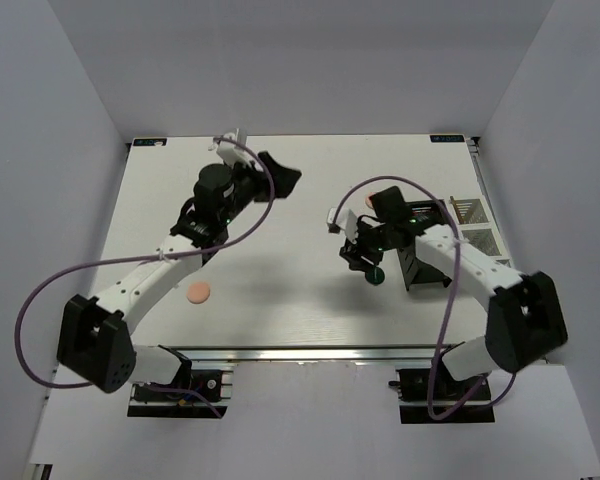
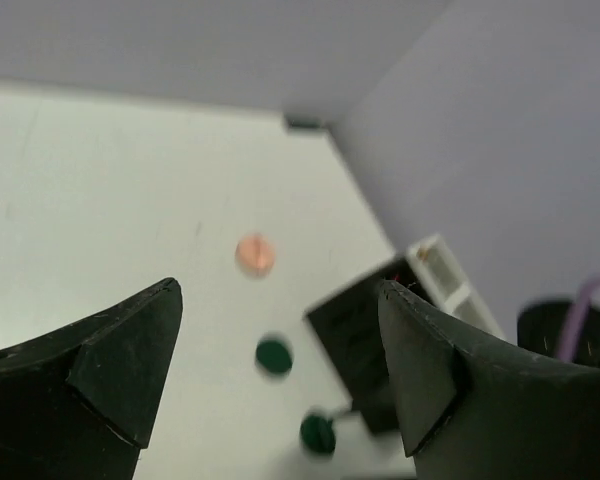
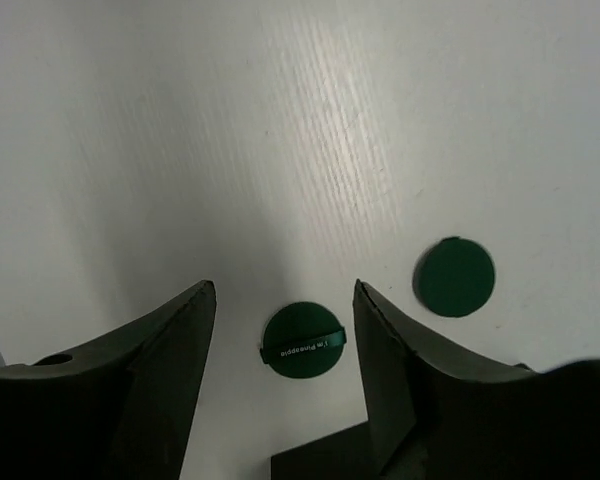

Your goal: Organize the makeup

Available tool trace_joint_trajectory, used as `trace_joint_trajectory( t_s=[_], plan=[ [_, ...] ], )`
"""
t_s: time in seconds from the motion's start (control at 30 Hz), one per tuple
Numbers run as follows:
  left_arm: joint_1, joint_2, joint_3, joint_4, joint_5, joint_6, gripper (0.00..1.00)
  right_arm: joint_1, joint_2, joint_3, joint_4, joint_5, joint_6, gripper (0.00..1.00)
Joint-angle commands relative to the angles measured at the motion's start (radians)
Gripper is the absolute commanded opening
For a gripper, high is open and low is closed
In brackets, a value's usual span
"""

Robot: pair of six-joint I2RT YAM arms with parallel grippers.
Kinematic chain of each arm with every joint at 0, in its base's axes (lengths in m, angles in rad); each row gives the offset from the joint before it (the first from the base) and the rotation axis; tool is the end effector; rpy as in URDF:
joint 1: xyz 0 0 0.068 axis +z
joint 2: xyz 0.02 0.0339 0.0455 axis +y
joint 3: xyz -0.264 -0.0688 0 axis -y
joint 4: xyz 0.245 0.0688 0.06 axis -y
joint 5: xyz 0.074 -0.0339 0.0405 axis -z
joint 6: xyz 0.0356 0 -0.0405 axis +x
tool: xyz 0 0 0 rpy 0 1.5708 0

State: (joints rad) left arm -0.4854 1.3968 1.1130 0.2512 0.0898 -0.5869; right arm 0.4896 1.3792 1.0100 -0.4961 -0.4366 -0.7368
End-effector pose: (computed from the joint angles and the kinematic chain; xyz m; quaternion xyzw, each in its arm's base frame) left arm 0.2954 -0.1594 0.3589 -0.0052 0.7185 -0.3826 0.5808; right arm 0.2478 0.1491 0.2593 -0.5884 0.7062 0.1601 0.3598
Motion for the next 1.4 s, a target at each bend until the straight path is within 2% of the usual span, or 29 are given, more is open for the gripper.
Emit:
trace_joint_trajectory(
  t_s=[0.0, 0.07, 0.2, 0.43, 0.7, 0.83, 0.9, 0.93, 0.97, 1.1, 1.17, 1.3, 1.37],
  plan=[
    [-0.005, -0.126, -0.142, -0.191, -0.011, 0.012, 0.89, 0.047, 0.096, 0.091, -0.097, 0.242, -0.071, 0.63],
    [-0.005, -0.217, -0.182, -0.251, -0.042, 0.027, 0.88, 0.063, 0.185, 0.136, -0.16, 0.306, -0.091, 0.61],
    [-0.005, -0.337, -0.261, -0.404, -0.048, 0.067, 0.86, 0.073, 0.311, 0.164, -0.211, 0.381, -0.134, 0.45],
    [-0.005, -0.49, -0.347, -0.621, -0.062, 0.067, 0.86, 0.072, 0.368, 0.161, -0.223, 0.441, -0.217, 0.49],
    [-0.005, -0.614, -0.453, -0.708, -0.067, -0.027, 0.87, 0.072, 0.423, 0.107, -0.176, 0.481, -0.289, 0.52],
    [-0.005, -0.668, -0.476, -0.74, -0.12, -0.07, 0.88, 0.07, 0.449, 0.102, -0.163, 0.455, -0.306, 0.47],
    [-0.005, -0.703, -0.49, -0.768, -0.154, -0.103, 0.88, 0.069, 0.465, 0.101, -0.17, 0.443, -0.309, 0.39],
    [-0.005, -0.716, -0.495, -0.78, -0.172, -0.114, 0.88, 0.067, 0.469, 0.098, -0.174, 0.411, -0.312, 0.34],
    [-0.005, -0.726, -0.493, -0.796, -0.194, -0.14, 0.88, 0.064, 0.472, 0.092, -0.18, 0.4, -0.314, 0.22],
    [-0.005, -0.766, -0.478, -0.943, -0.35, -0.243, 0.89, 0.032, 0.457, 0.094, -0.213, 0.281, -0.296, 0.01],
    [-0.005, -0.78, -0.47, -0.987, -0.436, -0.287, 0.91, 0.011, 0.417, 0.111, -0.232, 0.211, -0.282, 0.0],
    [-0.005, -0.774, -0.444, -1.113, -0.559, -0.436, 0.93, -0.083, 0.305, 0.221, -0.286, -0.082, -0.216, 0.0],
    [-0.005, -0.768, -0.435, -1.139, -0.594, -0.479, 0.93, -0.114, 0.218, 0.249, -0.288, -0.172, -0.187, 0.0]
  ],
)
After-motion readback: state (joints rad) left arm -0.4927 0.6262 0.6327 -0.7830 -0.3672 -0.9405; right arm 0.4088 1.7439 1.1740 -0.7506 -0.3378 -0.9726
